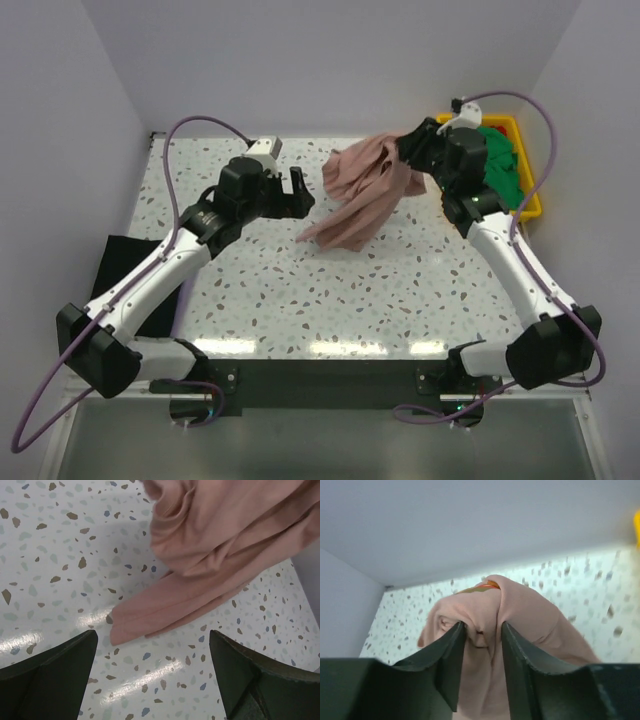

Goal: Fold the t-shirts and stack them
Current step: Move the tshirt to the center of the board, then flatten the tshirt out

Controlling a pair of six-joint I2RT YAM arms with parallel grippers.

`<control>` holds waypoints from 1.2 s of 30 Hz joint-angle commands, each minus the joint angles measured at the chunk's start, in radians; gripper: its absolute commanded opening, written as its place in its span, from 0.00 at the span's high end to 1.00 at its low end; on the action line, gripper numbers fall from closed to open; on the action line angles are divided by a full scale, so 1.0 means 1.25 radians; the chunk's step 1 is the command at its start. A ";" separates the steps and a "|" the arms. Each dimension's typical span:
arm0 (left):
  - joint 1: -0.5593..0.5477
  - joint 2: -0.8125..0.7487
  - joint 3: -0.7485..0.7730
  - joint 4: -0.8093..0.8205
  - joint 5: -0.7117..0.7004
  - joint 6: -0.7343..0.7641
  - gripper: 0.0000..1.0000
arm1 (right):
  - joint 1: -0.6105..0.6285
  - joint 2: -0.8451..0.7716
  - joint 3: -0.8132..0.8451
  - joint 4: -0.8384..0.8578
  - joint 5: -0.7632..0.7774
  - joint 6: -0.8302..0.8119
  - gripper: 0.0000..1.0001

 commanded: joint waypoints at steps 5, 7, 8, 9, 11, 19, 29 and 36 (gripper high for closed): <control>-0.010 0.049 -0.132 0.093 0.116 -0.107 0.12 | -0.003 0.088 -0.175 -0.034 0.037 0.060 0.41; -0.033 0.069 -0.163 0.125 0.114 -0.122 0.15 | -0.004 0.099 -0.189 -0.063 0.066 0.048 0.39; -0.062 0.097 -0.164 0.130 0.098 -0.124 0.16 | -0.004 0.105 -0.191 -0.069 0.085 0.044 0.39; -0.077 0.113 -0.163 0.132 0.091 -0.124 0.17 | -0.006 0.111 -0.191 -0.072 0.087 0.039 0.39; -0.115 0.166 -0.153 0.142 0.070 -0.127 0.18 | -0.004 0.128 -0.189 -0.085 0.097 0.037 0.39; -0.130 0.321 -0.088 0.131 -0.017 -0.150 0.18 | -0.004 0.200 -0.173 -0.076 0.081 0.030 0.39; -0.077 0.337 -0.109 0.118 -0.121 -0.194 0.31 | -0.003 0.208 -0.186 -0.047 0.025 0.038 0.40; -0.070 0.382 -0.097 0.116 -0.133 -0.195 0.41 | -0.003 0.212 -0.192 -0.036 0.003 0.045 0.41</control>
